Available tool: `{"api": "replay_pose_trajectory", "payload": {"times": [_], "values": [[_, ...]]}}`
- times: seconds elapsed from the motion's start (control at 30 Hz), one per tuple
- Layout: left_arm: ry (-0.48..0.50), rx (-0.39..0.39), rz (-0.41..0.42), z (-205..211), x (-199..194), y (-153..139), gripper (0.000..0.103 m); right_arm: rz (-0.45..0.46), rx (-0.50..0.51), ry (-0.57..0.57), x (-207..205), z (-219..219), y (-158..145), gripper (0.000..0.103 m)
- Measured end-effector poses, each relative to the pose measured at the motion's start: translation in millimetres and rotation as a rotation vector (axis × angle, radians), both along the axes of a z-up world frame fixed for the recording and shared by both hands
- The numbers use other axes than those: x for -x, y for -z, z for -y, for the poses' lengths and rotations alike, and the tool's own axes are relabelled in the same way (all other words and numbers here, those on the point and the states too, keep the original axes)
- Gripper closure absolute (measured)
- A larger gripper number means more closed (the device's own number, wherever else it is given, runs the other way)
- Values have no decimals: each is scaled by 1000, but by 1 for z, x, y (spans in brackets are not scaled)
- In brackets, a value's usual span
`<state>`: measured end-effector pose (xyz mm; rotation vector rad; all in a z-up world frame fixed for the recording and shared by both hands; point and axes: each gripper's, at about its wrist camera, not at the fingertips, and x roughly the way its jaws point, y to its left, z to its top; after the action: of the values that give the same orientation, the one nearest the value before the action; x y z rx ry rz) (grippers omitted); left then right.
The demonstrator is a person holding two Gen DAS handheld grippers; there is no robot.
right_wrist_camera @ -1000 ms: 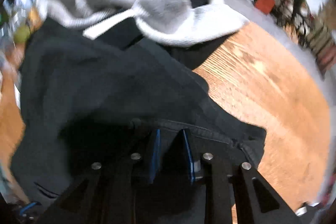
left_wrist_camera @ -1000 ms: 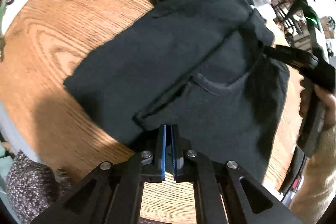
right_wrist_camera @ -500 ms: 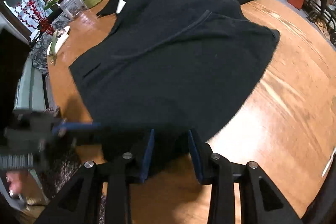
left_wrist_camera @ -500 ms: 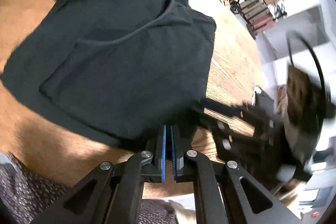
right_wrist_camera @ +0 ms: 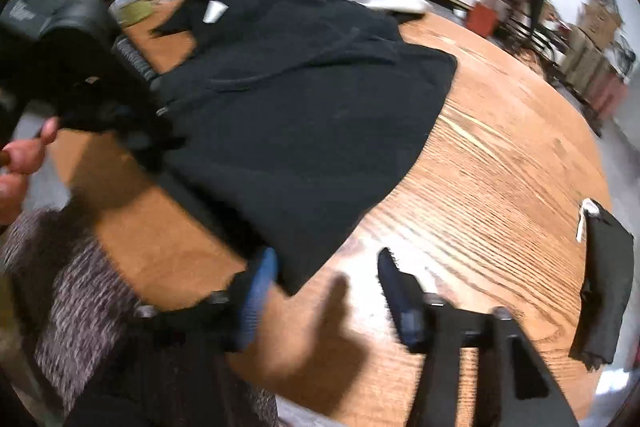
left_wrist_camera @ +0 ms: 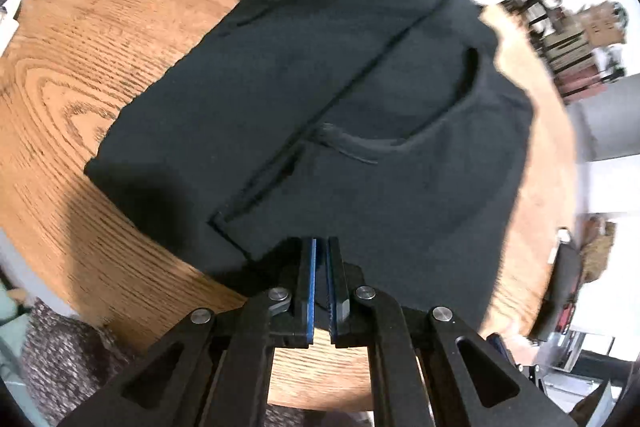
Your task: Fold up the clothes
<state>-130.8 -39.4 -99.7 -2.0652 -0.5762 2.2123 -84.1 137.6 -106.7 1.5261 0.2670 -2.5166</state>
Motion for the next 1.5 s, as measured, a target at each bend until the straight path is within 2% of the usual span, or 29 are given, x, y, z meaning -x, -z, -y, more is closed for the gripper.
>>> {"api": "replay_pose_trajectory", "payload": {"times": [0.03, 0.07, 0.1, 0.17, 0.3, 0.37, 0.47, 0.53, 0.6, 0.7, 0.73, 0.8, 0.87, 0.9, 0.93, 1.03, 1.17, 1.2, 1.3, 1.33, 1.4, 1.5], "values": [[25, -13, 15, 0, 4, 2, 96, 12, 16, 0, 5, 1, 4, 67], [39, -22, 23, 1, 6, 3, 96, 24, 18, -9, 7, 5, 10, 82], [43, -42, 30, 3, 8, 5, 96, 37, 19, -18, 8, 8, 15, 89], [39, -96, 45, 12, 11, 10, 100, 80, 9, -6, 0, 1, 25, 94], [4, -201, 51, 25, 12, 20, 100, 107, 9, 21, -18, -15, 27, 95], [11, -193, 41, 23, 12, 19, 100, 121, 60, 21, -20, -21, 13, 95], [34, -130, 28, 13, 13, 15, 100, -9, 41, -31, -13, -10, -22, 89], [45, -101, 24, 8, 14, 14, 100, -35, 39, -61, 0, 3, -27, 89], [50, -86, 19, 5, 15, 13, 100, -6, 42, -68, 16, 13, -15, 90], [43, -110, 8, 7, 15, 16, 100, 99, 16, -51, 18, 13, 16, 90], [41, -118, 4, 8, 15, 16, 100, 82, 8, -61, 11, 12, 15, 90], [58, -51, -41, -1, 9, 10, 100, 53, -6, -81, -1, 11, 14, 88], [100, 55, -117, -16, -2, -1, 99, 94, 110, -55, 8, -8, 3, 83], [149, 130, -186, -30, -13, -10, 99, 107, 184, -28, 16, -23, -4, 74], [218, 199, -265, -48, -28, -18, 98, 119, 252, 1, 24, -38, -11, 71], [447, 379, -409, -103, -70, -25, 89, 62, 151, 114, 62, -80, -26, 64], [659, 519, -538, -171, -108, -16, 79, 74, 54, 197, 116, -111, -30, 58], [715, 561, -566, -175, -121, -13, 73, 84, 39, 211, 129, -116, -29, 55], [872, 684, -624, -182, -154, 0, 65, 103, 51, 199, 142, -113, -24, 50], [892, 697, -631, -185, -157, 2, 65, 109, 55, 195, 146, -111, -22, 49], [911, 705, -641, -190, -162, 3, 61, 122, 63, 188, 154, -109, -18, 41], [940, 717, -655, -197, -168, 5, 56, 141, 74, 176, 166, -105, -13, 37]]}}
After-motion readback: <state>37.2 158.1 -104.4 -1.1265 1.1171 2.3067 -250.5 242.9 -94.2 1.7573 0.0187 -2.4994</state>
